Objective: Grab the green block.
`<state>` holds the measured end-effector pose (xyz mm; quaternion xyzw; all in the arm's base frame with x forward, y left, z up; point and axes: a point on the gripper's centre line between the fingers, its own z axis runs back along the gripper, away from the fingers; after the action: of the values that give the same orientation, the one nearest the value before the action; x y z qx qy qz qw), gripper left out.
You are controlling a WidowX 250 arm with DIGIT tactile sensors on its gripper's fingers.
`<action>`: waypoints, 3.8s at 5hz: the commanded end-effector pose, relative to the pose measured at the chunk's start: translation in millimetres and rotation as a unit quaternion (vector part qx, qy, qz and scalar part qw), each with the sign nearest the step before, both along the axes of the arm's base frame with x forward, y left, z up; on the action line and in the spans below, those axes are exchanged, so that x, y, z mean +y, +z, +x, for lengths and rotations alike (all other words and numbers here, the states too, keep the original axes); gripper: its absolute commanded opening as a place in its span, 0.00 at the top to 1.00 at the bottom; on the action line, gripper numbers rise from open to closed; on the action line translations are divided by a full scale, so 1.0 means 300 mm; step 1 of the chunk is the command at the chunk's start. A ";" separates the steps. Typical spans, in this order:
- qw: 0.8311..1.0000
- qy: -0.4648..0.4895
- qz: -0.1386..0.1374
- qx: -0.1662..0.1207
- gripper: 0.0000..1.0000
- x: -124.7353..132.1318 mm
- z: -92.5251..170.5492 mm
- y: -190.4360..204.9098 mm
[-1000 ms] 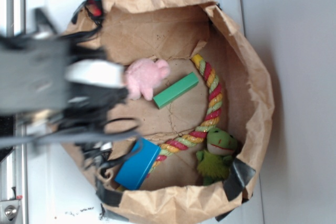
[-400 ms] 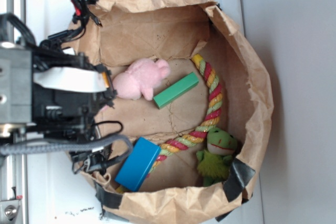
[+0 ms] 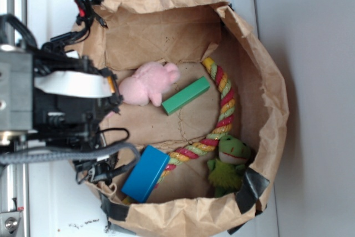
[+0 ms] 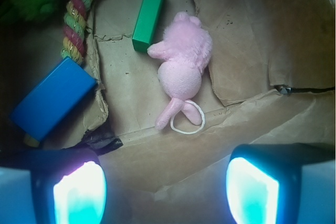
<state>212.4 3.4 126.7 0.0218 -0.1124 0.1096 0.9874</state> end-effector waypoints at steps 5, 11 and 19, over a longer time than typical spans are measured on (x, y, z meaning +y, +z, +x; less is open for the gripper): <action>0.999 0.031 0.010 -0.033 0.00 0.086 0.203 -0.003; 0.997 0.060 0.025 -0.044 0.00 0.153 0.336 -0.093; 0.996 0.075 0.033 -0.045 0.00 0.156 0.403 -0.187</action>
<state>328.9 44.1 56.4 0.0590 -0.1376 0.1749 0.9731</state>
